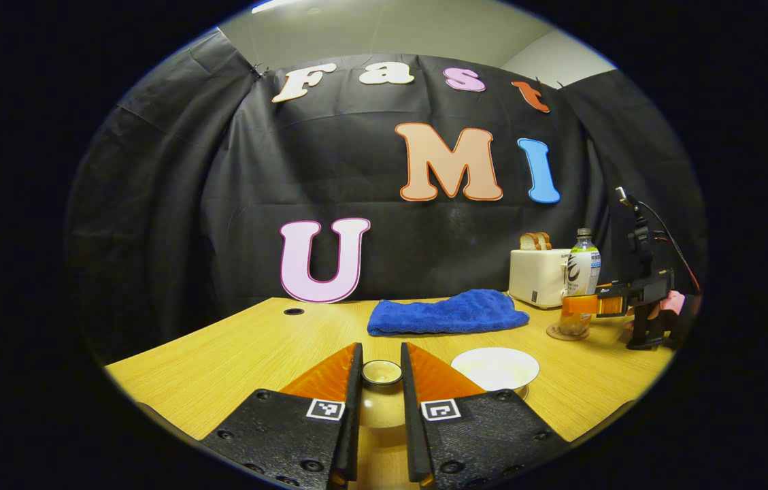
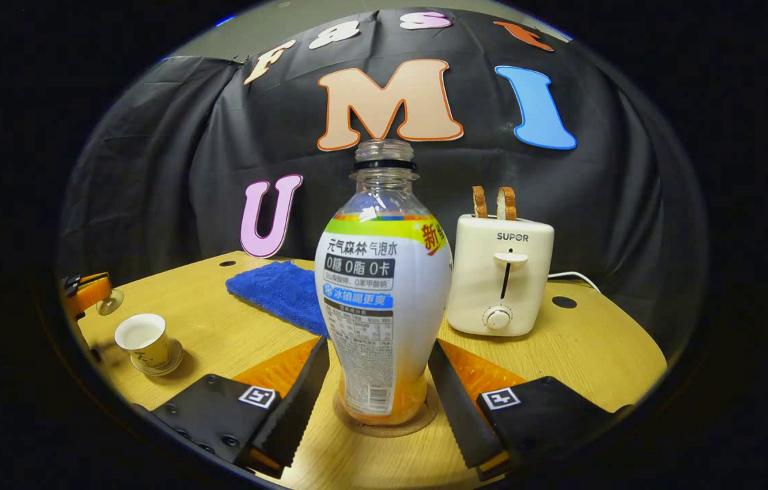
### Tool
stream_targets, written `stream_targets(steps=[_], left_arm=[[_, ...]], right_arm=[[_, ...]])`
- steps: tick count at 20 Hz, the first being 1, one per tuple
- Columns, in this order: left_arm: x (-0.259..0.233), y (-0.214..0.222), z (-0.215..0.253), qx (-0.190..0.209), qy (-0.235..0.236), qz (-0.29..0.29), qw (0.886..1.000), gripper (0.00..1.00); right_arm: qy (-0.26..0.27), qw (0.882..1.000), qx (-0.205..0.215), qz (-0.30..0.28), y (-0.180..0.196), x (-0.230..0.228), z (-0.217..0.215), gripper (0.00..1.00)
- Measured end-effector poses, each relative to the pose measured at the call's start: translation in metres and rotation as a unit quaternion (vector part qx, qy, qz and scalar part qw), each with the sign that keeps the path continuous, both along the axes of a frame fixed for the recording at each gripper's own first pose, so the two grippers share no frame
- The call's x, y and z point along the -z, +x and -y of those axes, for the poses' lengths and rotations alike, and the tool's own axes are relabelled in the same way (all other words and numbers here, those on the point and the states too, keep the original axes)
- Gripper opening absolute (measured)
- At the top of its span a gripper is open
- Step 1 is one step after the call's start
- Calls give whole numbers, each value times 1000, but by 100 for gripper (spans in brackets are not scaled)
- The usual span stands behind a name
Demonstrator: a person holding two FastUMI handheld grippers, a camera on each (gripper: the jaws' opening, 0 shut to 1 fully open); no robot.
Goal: Open the teacup lid with one hand, grasp the water bottle and pour water into the teacup with the other hand; after pouring, place the water bottle on the coaster and then close the teacup lid.
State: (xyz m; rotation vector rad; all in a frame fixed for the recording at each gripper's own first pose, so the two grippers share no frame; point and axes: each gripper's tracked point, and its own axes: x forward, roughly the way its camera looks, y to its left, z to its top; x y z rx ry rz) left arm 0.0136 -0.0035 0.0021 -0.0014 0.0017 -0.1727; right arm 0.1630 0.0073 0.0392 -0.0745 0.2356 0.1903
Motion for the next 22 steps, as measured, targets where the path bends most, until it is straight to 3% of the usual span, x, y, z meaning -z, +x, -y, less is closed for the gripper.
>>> stream_targets(steps=[3,5,7,8,9,11,17,20,22], left_arm=[[0,0,0,0,0,0,1000,26],[1,0,1,0,0,0,1000,26],[0,0,0,0,0,0,1000,26],[1,0,0,0,0,0,1000,26],[1,0,1,0,0,0,1000,26],[0,0,1,1,0,-1,1000,26],[1,1,6,6,-1,0,1000,26],[2,3,12,12,-1,-1,1000,26],[2,6,22,23,-2,0,1000,27]], right_arm=[[8,1000,1,-1,-2,0,1,97],[10,1000,0,0,-3,-1,1,94],[6,1000,-2,4,-7,-2,1,97],[5,1000,-1,7,-9,-4,3,90],[5,1000,1,9,-12,-5,4,97],[10,1000,4,13,-18,-5,5,90],[13,999,20,45,-41,-18,14,97],[18,998,33,58,-54,-22,20,90],[19,997,31,70,-65,-26,19,94]])
